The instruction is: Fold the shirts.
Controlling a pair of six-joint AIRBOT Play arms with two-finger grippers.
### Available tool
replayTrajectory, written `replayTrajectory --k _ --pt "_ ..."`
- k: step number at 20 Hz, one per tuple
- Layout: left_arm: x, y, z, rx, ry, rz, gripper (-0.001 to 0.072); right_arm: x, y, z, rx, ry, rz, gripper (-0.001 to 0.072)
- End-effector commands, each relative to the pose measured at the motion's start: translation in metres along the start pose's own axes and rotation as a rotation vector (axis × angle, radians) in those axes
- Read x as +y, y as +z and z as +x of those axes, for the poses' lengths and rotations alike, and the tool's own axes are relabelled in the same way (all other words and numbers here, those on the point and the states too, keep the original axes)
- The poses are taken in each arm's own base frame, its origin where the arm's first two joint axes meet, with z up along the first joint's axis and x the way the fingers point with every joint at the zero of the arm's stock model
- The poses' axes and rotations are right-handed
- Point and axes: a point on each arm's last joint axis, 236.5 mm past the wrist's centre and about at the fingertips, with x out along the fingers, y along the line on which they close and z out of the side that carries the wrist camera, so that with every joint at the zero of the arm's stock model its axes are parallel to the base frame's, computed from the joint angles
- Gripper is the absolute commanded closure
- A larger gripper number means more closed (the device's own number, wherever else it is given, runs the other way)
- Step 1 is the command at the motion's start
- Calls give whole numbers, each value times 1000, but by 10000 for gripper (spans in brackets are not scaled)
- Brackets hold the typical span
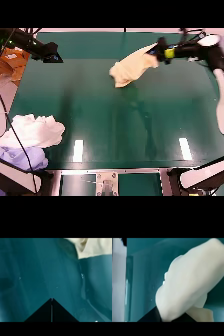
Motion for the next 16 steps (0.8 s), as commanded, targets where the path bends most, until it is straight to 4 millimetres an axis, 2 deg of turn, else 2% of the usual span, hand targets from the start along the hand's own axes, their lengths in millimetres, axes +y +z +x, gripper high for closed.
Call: replayTrajectory --k 1,4,6,8,10,13,16 --pt "0 0 -1 -2 1 0 681 -52 53 -110 -189 -161 63 694" --pt "0 1 -1 -3 0 0 681 -130 65 -205 -313 -442 169 694" --pt "0 1 -1 -3 0 0 680 -179 47 -256 -341 -593 283 695" --pt "0 1 -1 -5 1 0 681 -227 8 -298 -347 -718 414 696" --pt "0 1 -1 -5 1 0 680 -266 -46 -326 -361 -799 562 696" --pt "0 1 0 -5 1 1 681 -307 -126 -347 -421 -849 734 696" --pt "-1 -2 0 9 -2 1 680 -337 -202 -352 -463 -876 903 695"
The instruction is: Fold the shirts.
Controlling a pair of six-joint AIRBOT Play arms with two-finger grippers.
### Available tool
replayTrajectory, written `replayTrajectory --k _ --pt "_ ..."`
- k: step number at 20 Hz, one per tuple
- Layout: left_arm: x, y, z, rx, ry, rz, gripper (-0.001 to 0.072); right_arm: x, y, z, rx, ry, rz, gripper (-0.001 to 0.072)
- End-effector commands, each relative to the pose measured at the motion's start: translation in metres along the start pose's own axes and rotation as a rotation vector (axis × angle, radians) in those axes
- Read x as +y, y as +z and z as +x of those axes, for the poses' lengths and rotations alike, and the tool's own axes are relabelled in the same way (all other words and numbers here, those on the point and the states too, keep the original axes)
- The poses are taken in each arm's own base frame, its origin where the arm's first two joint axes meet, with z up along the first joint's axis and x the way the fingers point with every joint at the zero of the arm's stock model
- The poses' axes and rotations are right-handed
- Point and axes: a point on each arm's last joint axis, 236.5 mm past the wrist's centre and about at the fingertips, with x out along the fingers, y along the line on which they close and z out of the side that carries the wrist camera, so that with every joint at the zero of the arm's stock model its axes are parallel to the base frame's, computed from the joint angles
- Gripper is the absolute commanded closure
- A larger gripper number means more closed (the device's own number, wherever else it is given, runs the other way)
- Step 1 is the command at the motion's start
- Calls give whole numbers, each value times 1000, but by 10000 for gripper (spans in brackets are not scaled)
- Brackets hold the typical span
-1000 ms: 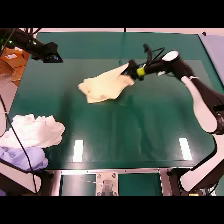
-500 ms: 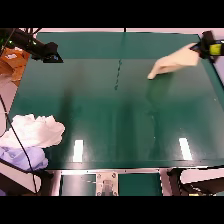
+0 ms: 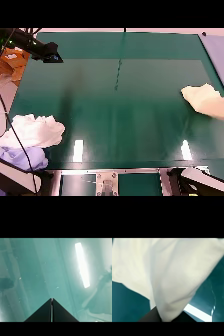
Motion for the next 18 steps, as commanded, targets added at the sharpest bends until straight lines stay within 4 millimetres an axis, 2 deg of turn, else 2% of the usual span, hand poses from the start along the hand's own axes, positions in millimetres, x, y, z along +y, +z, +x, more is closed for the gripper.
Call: replayTrajectory --k 1,3,5,6,7,8,9,11,12,13,15,16,18 --pt "-1 -4 0 16 -3 2 680 -90 -40 20 0 -97 179 695" --pt "-1 -4 0 17 -2 2 680 -116 -52 33 12 -129 192 693" --pt "-1 -5 0 20 -3 1 681 -132 -52 37 -12 -171 180 690" --pt "-1 -5 -1 20 -3 1 680 -138 -53 37 -9 -195 164 536" --pt "-1 -5 0 21 -4 2 680 -143 -55 36 1 -218 150 167" --pt "-1 -6 -1 25 -4 4 680 -150 -59 32 26 -253 131 92" --pt "-1 -7 -1 29 -5 4 680 -160 -60 23 48 -308 100 93" --pt "-1 -6 -1 26 -5 7 681 -170 -48 -6 56 -394 61 93" --pt "-1 -4 -2 16 -2 9 681 -161 -34 -22 28 -389 67 94" --pt "-2 0 -4 -4 2 12 681 -143 -19 -34 -7 -350 77 114" --pt "-9 8 -19 -56 16 41 682 -72 3 -48 -68 -192 -13 675" --pt "-13 13 -30 -90 30 58 682 -28 10 -53 -100 -101 -90 691" --pt "-11 15 -56 -135 111 82 683 51 0 -61 -125 34 -272 692"
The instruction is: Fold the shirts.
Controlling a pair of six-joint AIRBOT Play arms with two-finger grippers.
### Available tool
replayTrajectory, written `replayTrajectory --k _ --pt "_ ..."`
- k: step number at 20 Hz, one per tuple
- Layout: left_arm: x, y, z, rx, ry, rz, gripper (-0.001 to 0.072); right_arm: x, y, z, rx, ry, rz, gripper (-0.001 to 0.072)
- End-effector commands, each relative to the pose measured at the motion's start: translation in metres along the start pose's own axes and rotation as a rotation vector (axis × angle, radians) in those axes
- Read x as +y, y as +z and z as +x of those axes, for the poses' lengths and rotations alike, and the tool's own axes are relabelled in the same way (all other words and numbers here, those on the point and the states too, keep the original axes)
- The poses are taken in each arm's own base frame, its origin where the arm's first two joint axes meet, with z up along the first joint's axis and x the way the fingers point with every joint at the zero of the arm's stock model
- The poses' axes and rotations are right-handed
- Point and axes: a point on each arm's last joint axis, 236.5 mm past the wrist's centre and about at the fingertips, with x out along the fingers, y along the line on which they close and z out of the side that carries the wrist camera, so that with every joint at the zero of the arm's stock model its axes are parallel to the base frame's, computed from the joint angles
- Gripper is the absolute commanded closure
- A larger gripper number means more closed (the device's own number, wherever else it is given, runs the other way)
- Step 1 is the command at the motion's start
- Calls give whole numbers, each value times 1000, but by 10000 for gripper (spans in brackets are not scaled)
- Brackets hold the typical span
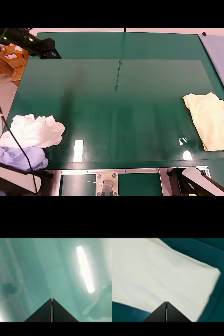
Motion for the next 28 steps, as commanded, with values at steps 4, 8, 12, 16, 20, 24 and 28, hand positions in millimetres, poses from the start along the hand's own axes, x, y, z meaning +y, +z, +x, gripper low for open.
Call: replayTrajectory --k 4,8,12,16,20,24,28 --pt "-3 -24 -40 -26 113 -23 683 184 -71 -36 33 302 -478 692" --pt "-16 -96 -14 97 85 -91 683 205 -172 -9 204 318 -701 692" --pt "-29 -166 14 171 74 -160 683 212 -228 10 262 335 -830 692" --pt "-17 -198 33 208 100 -214 681 224 -242 10 251 365 -891 692" --pt "-11 -183 35 141 116 -208 681 226 -244 9 250 373 -889 692" --pt "-13 -187 35 156 109 -213 681 226 -244 9 250 373 -889 692" --pt "-13 -187 35 156 108 -214 681 226 -244 9 250 373 -889 692"
